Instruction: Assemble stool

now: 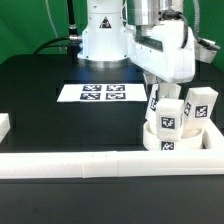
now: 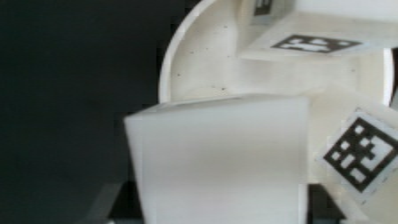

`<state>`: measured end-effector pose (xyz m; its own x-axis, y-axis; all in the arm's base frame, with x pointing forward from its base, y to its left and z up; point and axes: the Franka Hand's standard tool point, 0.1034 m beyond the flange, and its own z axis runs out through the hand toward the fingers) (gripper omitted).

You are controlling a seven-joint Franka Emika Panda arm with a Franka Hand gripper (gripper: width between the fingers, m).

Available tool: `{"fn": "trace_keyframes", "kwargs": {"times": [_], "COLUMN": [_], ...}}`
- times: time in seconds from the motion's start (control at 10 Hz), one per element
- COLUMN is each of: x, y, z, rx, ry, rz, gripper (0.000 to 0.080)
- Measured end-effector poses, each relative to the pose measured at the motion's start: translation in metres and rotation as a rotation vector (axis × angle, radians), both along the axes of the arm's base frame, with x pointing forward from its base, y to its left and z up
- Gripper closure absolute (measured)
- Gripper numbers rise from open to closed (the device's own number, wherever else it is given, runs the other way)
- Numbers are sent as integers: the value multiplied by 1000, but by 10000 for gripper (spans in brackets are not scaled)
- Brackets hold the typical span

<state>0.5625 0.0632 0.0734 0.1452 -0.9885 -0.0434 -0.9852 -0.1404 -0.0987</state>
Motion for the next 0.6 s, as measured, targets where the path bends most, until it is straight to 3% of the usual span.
{"fn": "trace_keyframes", "kwargs": {"times": [0.3,0.6], "x": [-1,-1], "y": [3,7], "z": [-1,0], "rx": [80,108], "ry": [18,50], "rz": [-414,-626], "gripper": [459,459]}}
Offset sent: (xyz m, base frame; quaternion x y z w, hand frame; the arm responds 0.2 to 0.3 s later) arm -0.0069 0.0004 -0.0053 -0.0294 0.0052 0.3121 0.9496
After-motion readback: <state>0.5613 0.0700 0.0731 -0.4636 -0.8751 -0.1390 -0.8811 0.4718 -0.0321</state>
